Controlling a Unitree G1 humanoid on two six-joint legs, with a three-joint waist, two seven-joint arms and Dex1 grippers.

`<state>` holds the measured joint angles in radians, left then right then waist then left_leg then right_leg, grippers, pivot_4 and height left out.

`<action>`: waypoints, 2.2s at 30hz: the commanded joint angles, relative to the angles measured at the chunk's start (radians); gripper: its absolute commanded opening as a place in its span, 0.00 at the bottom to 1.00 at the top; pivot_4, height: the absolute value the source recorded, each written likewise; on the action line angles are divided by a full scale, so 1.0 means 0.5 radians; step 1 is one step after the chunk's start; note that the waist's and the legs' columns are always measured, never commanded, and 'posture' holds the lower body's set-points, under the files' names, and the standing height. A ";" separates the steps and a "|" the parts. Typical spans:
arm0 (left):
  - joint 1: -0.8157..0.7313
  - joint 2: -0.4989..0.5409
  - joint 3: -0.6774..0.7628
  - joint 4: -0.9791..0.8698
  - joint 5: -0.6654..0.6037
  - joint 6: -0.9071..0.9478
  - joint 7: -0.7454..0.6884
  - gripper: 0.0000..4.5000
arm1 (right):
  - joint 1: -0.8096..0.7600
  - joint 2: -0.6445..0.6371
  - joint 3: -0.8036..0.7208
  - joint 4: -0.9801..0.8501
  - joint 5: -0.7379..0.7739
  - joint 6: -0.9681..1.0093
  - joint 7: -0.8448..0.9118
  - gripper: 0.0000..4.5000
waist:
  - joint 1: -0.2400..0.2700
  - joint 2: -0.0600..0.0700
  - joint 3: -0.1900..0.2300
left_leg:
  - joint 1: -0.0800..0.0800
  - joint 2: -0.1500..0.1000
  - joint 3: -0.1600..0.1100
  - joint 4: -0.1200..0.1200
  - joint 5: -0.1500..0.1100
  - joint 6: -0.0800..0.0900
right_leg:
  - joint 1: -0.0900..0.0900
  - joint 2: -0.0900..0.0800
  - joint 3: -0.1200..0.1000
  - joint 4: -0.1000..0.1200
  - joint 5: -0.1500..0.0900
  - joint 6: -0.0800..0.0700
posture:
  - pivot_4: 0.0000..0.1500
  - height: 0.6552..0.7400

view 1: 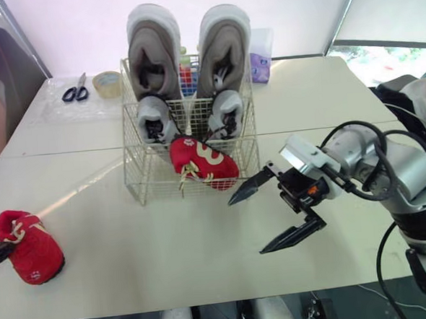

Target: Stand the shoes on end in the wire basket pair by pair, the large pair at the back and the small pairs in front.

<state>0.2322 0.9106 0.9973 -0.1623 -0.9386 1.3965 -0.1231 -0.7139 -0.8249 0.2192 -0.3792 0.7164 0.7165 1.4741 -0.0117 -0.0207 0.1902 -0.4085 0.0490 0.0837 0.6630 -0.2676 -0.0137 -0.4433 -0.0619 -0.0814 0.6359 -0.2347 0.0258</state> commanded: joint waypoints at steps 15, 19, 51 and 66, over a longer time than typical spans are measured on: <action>-0.514 0.019 0.214 -0.366 0.255 -0.468 -0.182 0.01 | -0.038 0.028 -0.072 0.064 0.002 0.012 -0.101 1.00 | 0.007 -0.003 -0.002 | -0.001 0.000 -0.001 -0.001 -0.003 -0.006 | -0.002 -0.004 0.001 0.000 0.002 -0.003 | 1.00 1.00; -1.038 -0.140 0.111 -0.624 0.122 -0.869 -0.025 0.01 | -0.083 0.132 -0.097 0.128 0.063 0.109 -0.216 1.00 | 0.007 -0.007 -0.004 | -0.001 -0.001 0.000 -0.001 -0.003 -0.006 | 0.001 -0.006 0.000 -0.003 0.004 -0.006 | 1.00 1.00; -0.551 -1.066 -1.480 -1.449 0.875 -1.821 0.233 0.01 | -0.034 -0.057 -0.648 0.166 0.567 0.680 -0.696 1.00 | 0.053 -0.006 -0.004 | 0.001 0.001 0.002 0.010 0.001 0.006 | 0.012 0.022 0.003 -0.003 0.016 0.017 | 1.00 1.00; -0.403 -1.178 -1.854 -1.023 1.610 -2.468 0.078 0.01 | -0.058 0.023 -0.653 0.187 0.570 0.658 -0.762 1.00 | 0.053 -0.002 -0.008 | 0.003 0.004 0.001 0.010 0.001 0.006 | 0.014 0.022 0.002 -0.004 0.016 0.017 | 1.00 1.00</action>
<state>0.0245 0.3149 0.0932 -0.6869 -0.1751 0.1673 -0.0651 -0.7228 -0.8169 -0.0832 -0.2723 0.9868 1.0623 1.1013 0.0150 -0.0215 0.1861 -0.4072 0.0507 0.0840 0.6682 -0.2672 -0.0105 -0.4365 -0.0508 -0.0802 0.6341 -0.2268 0.0341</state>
